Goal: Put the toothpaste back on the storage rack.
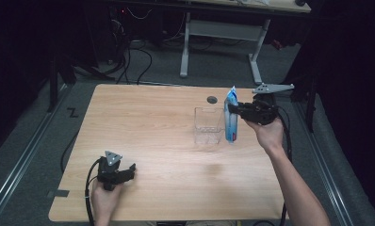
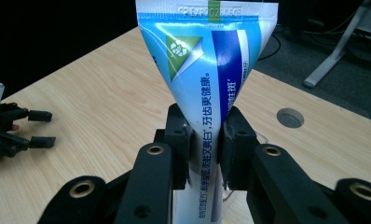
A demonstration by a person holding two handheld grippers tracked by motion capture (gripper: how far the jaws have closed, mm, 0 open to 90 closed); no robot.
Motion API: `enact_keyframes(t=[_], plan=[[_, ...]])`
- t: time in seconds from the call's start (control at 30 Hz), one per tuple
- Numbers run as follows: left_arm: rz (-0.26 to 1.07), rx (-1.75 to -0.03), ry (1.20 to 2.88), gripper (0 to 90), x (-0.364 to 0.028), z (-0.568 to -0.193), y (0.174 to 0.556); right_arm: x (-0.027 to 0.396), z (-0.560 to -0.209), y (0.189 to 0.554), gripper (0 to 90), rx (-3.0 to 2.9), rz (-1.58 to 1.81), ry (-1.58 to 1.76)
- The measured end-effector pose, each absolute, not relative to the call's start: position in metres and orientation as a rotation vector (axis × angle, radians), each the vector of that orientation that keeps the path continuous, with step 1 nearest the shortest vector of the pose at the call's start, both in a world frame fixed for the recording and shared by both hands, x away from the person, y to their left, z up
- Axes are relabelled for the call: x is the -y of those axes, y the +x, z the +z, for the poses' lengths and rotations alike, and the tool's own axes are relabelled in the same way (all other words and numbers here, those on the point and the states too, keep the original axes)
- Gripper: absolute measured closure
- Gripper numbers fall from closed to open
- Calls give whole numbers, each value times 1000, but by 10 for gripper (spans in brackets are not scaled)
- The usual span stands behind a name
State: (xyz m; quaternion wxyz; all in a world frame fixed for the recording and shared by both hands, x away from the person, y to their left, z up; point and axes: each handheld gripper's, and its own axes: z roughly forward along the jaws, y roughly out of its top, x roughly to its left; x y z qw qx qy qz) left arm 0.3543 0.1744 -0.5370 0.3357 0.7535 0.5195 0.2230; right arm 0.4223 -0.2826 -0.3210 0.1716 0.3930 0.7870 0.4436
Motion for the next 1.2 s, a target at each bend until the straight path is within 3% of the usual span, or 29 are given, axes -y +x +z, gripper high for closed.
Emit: enact_keyframes(t=[0.8,1.2], plan=[[582,-1353,1966,225,-174,-537,354,252,-310,452,759,-2185,1319,1088],[582,-1352,1966,225,-174,-537,354,247,-320,467,757,-2127,1315,1145]])
